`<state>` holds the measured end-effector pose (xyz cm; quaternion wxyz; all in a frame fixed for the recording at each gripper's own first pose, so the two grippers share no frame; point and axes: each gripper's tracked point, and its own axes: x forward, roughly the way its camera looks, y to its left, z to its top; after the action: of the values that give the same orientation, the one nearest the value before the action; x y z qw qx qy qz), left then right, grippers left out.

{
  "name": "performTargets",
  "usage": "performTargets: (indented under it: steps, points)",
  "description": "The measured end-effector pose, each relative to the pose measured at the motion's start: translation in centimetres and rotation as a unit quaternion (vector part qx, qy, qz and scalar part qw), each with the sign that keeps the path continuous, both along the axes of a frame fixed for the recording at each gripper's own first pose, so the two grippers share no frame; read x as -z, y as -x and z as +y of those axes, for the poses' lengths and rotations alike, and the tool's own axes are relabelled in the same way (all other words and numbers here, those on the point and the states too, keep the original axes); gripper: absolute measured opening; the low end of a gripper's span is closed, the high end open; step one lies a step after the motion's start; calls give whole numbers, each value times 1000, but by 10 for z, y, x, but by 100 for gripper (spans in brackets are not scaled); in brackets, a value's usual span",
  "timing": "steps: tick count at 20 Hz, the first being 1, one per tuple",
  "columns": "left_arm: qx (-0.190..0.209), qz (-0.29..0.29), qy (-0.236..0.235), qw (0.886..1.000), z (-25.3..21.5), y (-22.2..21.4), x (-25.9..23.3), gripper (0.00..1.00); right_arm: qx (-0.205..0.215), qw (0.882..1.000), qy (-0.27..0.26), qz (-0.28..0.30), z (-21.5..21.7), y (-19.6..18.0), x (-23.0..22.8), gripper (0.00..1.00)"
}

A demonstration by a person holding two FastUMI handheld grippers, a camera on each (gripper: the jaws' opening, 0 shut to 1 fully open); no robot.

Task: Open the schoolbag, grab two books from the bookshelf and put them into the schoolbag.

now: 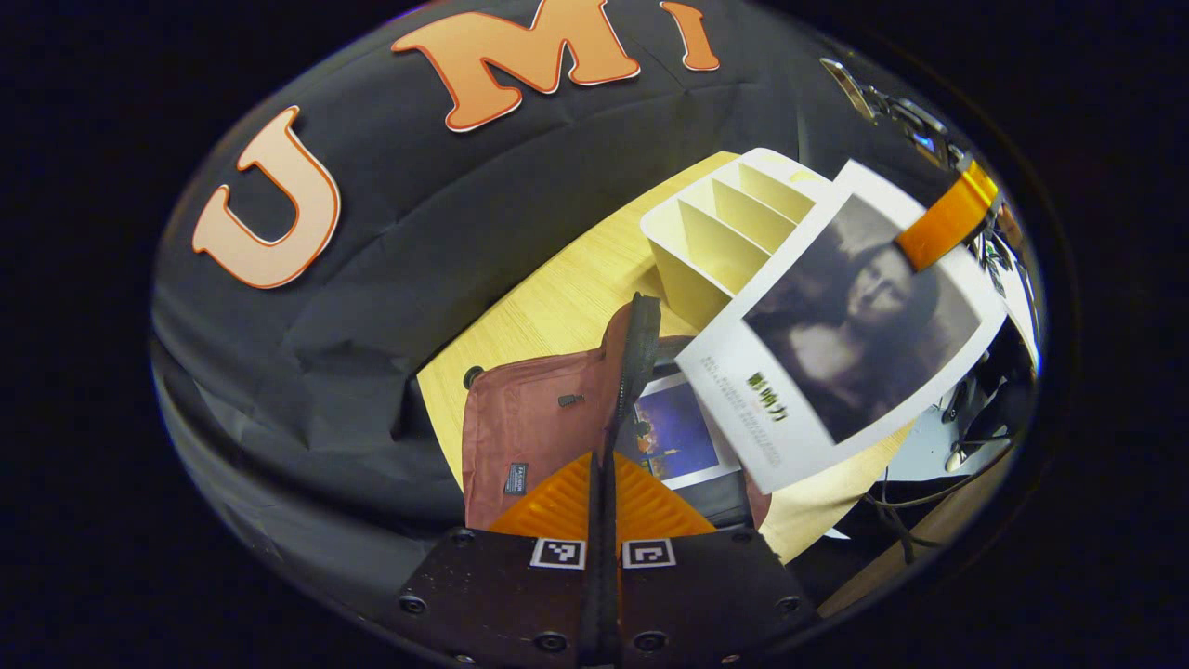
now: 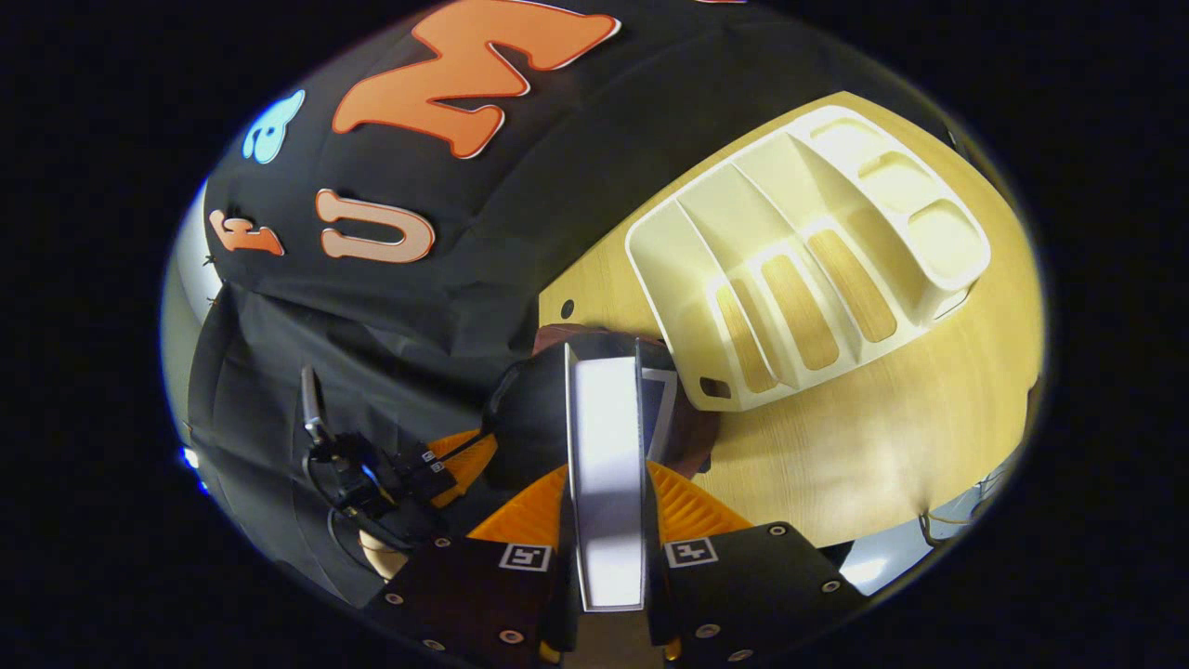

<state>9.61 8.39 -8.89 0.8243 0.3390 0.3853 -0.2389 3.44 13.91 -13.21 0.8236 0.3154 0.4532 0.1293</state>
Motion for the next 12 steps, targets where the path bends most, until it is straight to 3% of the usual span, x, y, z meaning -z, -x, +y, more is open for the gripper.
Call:
performTargets:
  steps: [5,12]
  points:
    - [0,-2,-7,1000,-2,0,-4,0,50,996,-70,12,43,-9,49,30]
    - [17,-8,-8,1000,-10,4,-11,1,63,994,-87,-19,106,-60,96,30]
